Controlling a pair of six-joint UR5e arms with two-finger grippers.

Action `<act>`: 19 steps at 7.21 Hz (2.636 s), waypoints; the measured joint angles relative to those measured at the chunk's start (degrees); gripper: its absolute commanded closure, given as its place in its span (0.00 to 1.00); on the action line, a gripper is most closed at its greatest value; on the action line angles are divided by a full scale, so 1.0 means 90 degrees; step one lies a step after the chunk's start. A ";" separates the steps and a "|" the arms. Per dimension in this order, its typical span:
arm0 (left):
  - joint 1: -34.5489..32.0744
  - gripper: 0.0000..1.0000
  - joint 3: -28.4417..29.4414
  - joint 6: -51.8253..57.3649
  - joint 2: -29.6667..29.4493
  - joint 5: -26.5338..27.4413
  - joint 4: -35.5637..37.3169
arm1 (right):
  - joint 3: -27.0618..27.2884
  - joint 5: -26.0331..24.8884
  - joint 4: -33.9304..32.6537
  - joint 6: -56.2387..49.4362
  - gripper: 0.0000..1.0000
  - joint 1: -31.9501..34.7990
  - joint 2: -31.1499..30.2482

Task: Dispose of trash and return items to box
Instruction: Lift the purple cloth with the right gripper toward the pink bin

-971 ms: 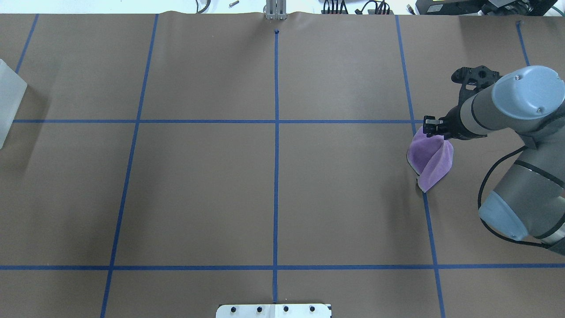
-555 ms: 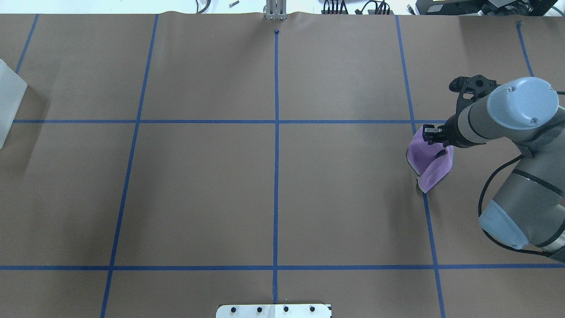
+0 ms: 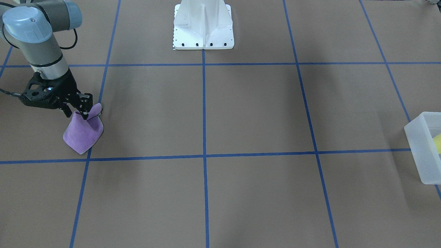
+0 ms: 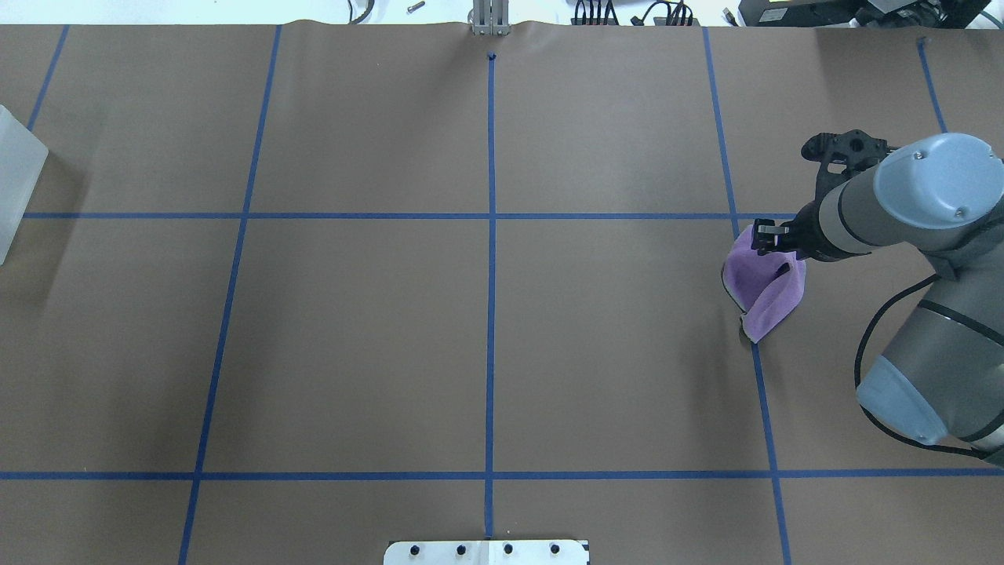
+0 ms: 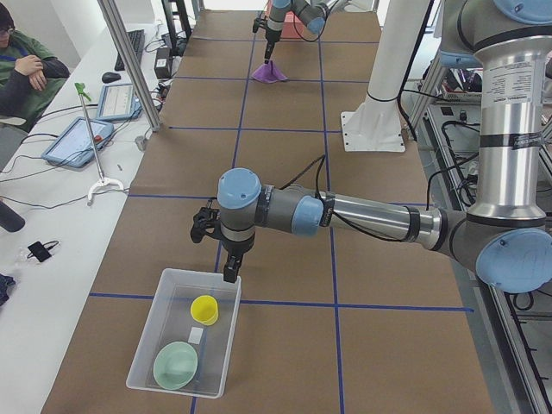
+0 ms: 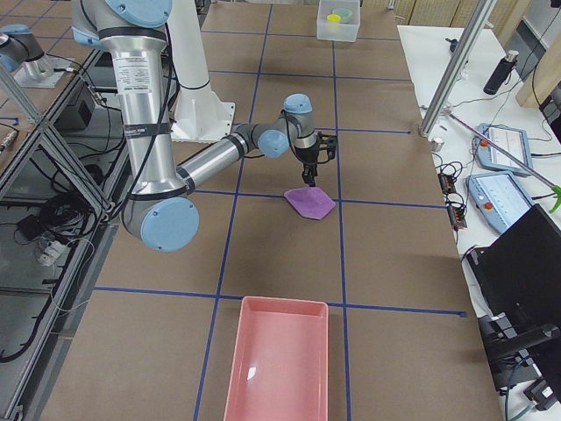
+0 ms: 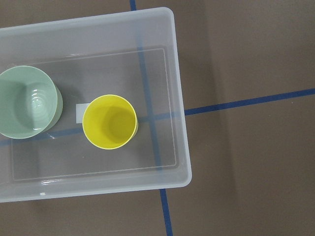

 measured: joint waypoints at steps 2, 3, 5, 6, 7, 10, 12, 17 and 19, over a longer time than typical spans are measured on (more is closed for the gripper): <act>0.0003 0.01 0.0010 -0.0012 -0.0003 0.0000 -0.0001 | -0.0042 -0.0136 0.0001 -0.0038 1.00 -0.0047 -0.0128; 0.0006 0.01 0.0012 -0.0012 -0.0003 0.0000 -0.0001 | -0.0074 -0.0216 0.0001 -0.0013 1.00 -0.0095 -0.0133; 0.0009 0.01 0.0017 -0.0008 -0.0004 0.0000 -0.0002 | -0.0092 -0.0269 0.0001 0.0057 1.00 -0.0181 -0.0092; 0.0008 0.01 0.0020 -0.0011 -0.0004 0.0000 -0.0002 | -0.0091 -0.0275 0.0001 0.0068 1.00 -0.0213 -0.0083; 0.0007 0.01 0.0022 -0.0014 -0.0004 0.0000 -0.0001 | -0.0053 -0.0260 0.0001 0.0065 1.00 -0.0212 -0.0087; 0.0009 0.01 0.0080 0.0017 0.0031 -0.0018 0.0074 | 0.0337 0.0359 -0.0480 -0.0463 1.00 0.0409 -0.0078; 0.0007 0.01 0.0358 0.0036 0.0092 -0.0518 0.0316 | 0.0493 0.1052 -0.1055 -0.1728 1.00 0.1342 -0.0063; -0.0039 0.01 0.0058 0.0083 0.0398 -0.1093 0.0606 | 0.0406 0.2352 -0.3334 -0.6831 1.00 0.4547 -0.0310; -0.0040 0.01 0.0047 0.0083 0.0422 -0.1094 0.0611 | -0.0355 0.2457 -0.3604 -0.8913 1.00 0.5686 -0.0530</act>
